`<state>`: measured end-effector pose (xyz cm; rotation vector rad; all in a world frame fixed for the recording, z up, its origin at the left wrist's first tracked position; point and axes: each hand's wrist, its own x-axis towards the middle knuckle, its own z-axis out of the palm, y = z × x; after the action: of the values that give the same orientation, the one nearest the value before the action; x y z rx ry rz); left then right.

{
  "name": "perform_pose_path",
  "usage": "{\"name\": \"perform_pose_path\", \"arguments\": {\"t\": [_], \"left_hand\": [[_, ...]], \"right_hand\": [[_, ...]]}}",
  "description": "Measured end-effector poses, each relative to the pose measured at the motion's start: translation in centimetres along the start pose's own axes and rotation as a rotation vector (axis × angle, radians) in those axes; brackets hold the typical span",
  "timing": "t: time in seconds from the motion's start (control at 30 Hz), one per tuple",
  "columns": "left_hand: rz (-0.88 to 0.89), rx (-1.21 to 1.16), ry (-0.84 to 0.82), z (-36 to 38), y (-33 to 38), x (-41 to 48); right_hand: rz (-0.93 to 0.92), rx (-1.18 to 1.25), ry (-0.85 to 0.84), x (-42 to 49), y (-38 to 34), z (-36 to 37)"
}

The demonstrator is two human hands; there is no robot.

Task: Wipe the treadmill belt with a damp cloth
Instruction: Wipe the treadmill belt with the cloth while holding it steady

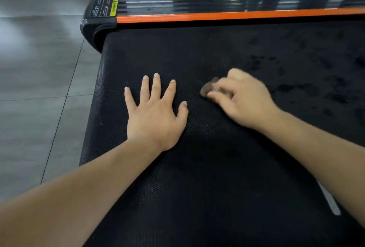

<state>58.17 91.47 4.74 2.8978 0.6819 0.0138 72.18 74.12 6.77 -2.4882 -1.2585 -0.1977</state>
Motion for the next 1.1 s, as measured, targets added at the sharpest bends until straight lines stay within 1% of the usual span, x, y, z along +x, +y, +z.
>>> {"name": "perform_pose_path", "arguments": {"t": [0.03, 0.07, 0.1, 0.13, 0.17, 0.2, 0.23, 0.27, 0.3, 0.37, 0.4, 0.43, 0.47, 0.53, 0.57, 0.6, 0.67, 0.7, 0.73, 0.77, 0.83, 0.87, 0.9, 0.97, 1.0, 1.03, 1.07, 1.1], "left_hand": [[-0.001, -0.003, 0.000, 0.0, 0.0, 0.0], [-0.002, -0.005, 0.002, 0.0, 0.0, 0.0], [-0.005, -0.007, 0.004, 0.0, -0.1, 0.0], [-0.005, -0.006, 0.005, 0.0, -0.1, 0.0], [-0.002, -0.004, 0.008, 0.1, -0.1, 0.1], [-0.001, -0.001, 0.010, 0.1, -0.1, 0.1], [-0.002, -0.001, 0.011, 0.1, -0.1, 0.1], [-0.003, 0.000, 0.012, 0.1, -0.1, 0.0], [-0.004, -0.002, 0.011, 0.1, -0.1, 0.1], [-0.004, -0.004, 0.010, 0.0, -0.1, 0.0], [-0.002, -0.004, 0.008, 0.0, -0.1, 0.0], [0.000, -0.004, 0.008, -0.1, -0.1, 0.0], [0.001, -0.002, 0.007, 0.0, 0.0, 0.0], [0.002, 0.003, 0.005, 0.0, 0.0, 0.0], [0.002, 0.005, 0.004, 0.0, 0.0, 0.0], [0.001, 0.007, 0.006, 0.1, 0.0, 0.0], [0.003, 0.001, 0.021, 0.0, -0.2, 0.0], [0.021, -0.002, 0.041, 0.0, -0.2, 0.0], [0.056, -0.006, 0.069, 0.0, -0.2, -0.1], [0.100, -0.011, 0.091, 0.1, -0.2, -0.2], [0.180, -0.035, 0.079, 0.1, -0.1, -0.3], [0.200, -0.047, 0.059, 0.0, 0.0, -0.3], [0.204, -0.051, 0.041, 0.0, 0.0, -0.3], [0.199, -0.035, 0.019, -0.1, -0.1, -0.2], [0.194, -0.022, 0.011, -0.2, 0.0, -0.2], [0.190, -0.009, 0.000, -0.2, 0.0, -0.2], [0.188, 0.003, -0.014, -0.3, 0.1, -0.2], [0.187, 0.008, -0.029, -0.4, 0.2, -0.2]], "right_hand": [[0.097, -0.016, 0.033, 0.4, 0.9, -0.4], [0.235, -0.021, 0.086, 0.8, 1.6, -0.9], [0.318, -0.043, 0.129, 0.7, 1.7, -0.9], [0.329, -0.063, 0.145, 0.0, 0.9, -0.6], [0.248, -0.057, 0.133, -1.1, -0.7, -0.3], [0.128, -0.011, 0.084, -2.5, -2.7, 0.0], [0.012, 0.047, 0.025, -4.0, -3.6, 0.2], [-0.050, 0.060, -0.016, -4.7, -3.4, -0.1], [-0.029, 0.029, -0.023, -4.6, -2.5, -0.6], [0.179, -0.017, 0.063, -3.6, -0.8, -1.5], [0.247, -0.041, 0.101, -3.7, -0.9, -1.5], [0.237, -0.060, 0.120, -4.4, -1.8, -1.3], [0.125, -0.060, 0.096, -5.5, -3.3, -1.1], [-0.163, 0.028, -0.052, -8.1, -5.2, -0.8], [-0.215, 0.036, -0.093, -8.4, -4.5, -1.3], [-0.158, -0.007, -0.070, -8.0, -3.0, -1.8], [0.133, -0.075, 0.095, -6.5, 0.1, -2.8], [0.254, -0.092, 0.126, -6.6, 0.8, -2.9], [0.267, -0.091, 0.140, -7.5, 0.6, -2.7], [0.182, -0.074, 0.121, -8.6, -0.5, -2.5], [-0.055, 0.020, 0.016, -11.0, -2.5, -2.3], [-0.101, 0.028, -0.022, -11.2, -2.0, -2.7], [-0.054, -0.023, -0.012, -10.6, -0.8, -3.1], [0.193, -0.093, 0.114, -8.6, 1.9, -3.7], [0.303, -0.111, 0.148, -8.2, 2.3, -3.7], [0.316, -0.110, 0.160, -8.5, 2.2, -3.4], [0.249, -0.098, 0.140, -9.1, 1.2, -2.9], [0.127, -0.062, 0.105, -9.9, -0.1, -2.4]]}}
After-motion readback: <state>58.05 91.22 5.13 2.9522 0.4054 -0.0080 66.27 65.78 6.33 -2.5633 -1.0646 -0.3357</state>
